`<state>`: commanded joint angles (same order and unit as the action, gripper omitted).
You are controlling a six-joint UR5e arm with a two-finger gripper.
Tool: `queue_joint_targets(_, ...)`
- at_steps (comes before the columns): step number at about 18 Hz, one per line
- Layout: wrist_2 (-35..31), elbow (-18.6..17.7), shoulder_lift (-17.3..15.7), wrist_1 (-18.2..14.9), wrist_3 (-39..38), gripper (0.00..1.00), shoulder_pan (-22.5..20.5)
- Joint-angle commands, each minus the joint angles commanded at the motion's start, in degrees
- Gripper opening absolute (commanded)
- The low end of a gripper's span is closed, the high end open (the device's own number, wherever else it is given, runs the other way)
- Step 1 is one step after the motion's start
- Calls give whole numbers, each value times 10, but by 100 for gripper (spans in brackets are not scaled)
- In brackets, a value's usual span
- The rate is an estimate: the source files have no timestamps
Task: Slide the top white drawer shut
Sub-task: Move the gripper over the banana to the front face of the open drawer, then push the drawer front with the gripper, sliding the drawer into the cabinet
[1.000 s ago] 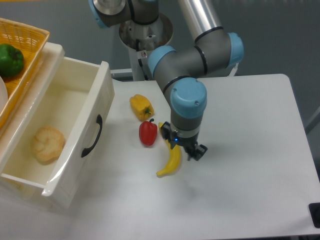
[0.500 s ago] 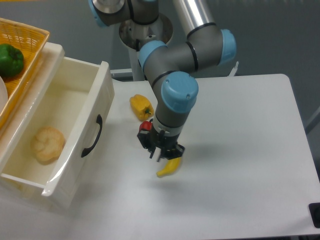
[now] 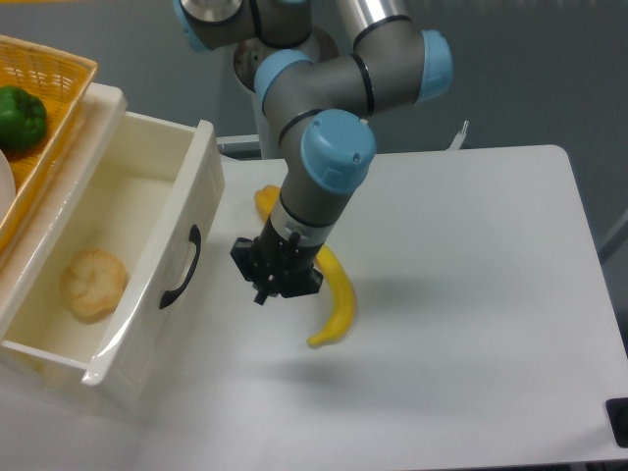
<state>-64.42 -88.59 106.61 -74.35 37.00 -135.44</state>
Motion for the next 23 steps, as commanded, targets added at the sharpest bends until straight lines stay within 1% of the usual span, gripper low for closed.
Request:
queue_joint_targets(9, 40, -1, 2, -46, 0, 8, 3)
queue_joint_targets(16, 41, -7, 3, -48, 0, 8, 23)
queue_joint_targets(23, 52, -11, 0, -52, 0, 8, 26)
